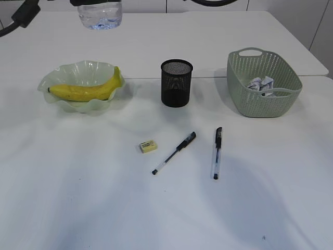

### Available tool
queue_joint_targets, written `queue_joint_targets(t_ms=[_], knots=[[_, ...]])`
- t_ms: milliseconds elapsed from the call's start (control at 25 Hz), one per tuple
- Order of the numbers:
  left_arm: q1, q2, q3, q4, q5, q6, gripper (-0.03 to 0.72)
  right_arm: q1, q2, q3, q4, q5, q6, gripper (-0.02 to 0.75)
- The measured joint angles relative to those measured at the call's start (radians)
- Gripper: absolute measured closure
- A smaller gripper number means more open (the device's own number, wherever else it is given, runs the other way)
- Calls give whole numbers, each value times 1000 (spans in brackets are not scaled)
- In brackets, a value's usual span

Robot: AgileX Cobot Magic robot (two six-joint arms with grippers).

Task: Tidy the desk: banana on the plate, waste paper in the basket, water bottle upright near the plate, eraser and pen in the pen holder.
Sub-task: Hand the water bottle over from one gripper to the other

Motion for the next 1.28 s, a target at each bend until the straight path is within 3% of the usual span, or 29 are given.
queue_joint_targets(t_ms=[560,960,1280], knots=[[0,0,0,4,4,-6,276,0,-1,-1,-13,5,66,321],[0,0,0,30,-2,23,298,0,-1,-1,-19,5,177,215],[0,2,0,41,-6,28,299,0,-3,-1,-39,5,227,209]])
